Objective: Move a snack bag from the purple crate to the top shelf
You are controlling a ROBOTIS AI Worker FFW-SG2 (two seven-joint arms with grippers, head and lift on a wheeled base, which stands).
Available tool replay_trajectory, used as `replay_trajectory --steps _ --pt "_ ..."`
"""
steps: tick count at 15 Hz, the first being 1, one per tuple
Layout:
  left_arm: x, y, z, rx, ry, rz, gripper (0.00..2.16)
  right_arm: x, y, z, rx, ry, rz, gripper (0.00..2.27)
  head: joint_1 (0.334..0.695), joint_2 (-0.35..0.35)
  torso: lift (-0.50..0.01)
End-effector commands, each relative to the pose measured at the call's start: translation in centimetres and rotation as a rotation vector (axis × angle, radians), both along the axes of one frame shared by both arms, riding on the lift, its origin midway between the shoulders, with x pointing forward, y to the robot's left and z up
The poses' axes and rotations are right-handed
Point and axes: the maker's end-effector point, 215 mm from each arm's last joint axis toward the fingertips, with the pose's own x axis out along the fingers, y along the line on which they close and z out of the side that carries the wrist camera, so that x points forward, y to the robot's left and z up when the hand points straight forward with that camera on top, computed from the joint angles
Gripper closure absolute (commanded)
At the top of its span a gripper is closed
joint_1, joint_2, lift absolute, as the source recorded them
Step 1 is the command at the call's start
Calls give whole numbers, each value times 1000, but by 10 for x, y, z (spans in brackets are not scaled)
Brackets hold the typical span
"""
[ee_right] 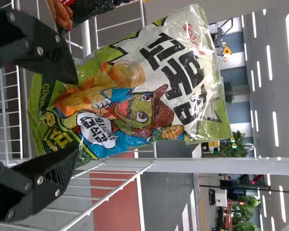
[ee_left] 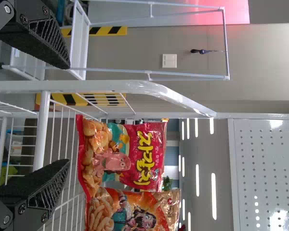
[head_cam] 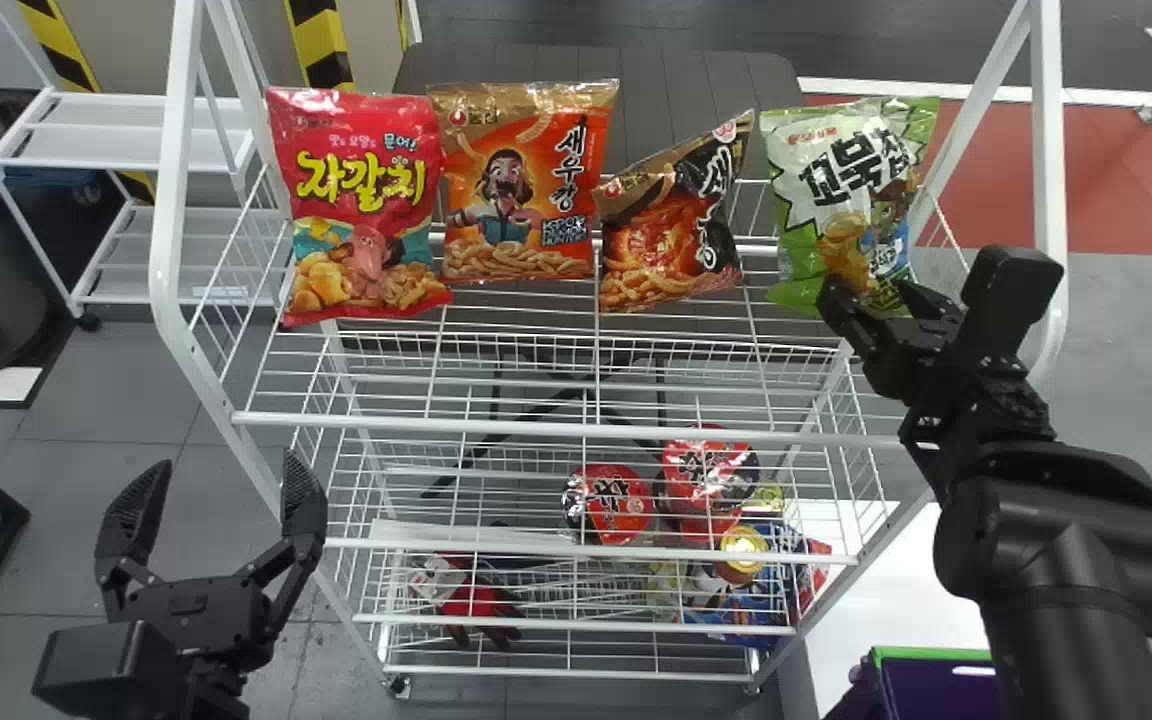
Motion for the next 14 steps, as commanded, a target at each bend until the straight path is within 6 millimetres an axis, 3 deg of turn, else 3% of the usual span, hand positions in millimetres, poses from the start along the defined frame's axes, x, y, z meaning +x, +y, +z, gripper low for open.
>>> replay_trajectory --steps 1,6,9,12,14 --pt "0 0 1 0 -1 0 130 -4 4 -4 1 8 7 167 695 -41 1" --pt "0 0 3 0 -5 -3 130 -31 11 9 -28 -20 26 167 695 -37 1" --pt "0 -1 4 2 -4 -5 130 -66 37 21 -73 -42 79 167 695 -24 1" --pt "-1 -3 7 1 -5 -9 130 -110 76 29 -111 -90 149 167 695 1 1" --pt "-3 -3 6 4 1 -9 130 -136 86 41 -141 -152 170 164 695 38 1"
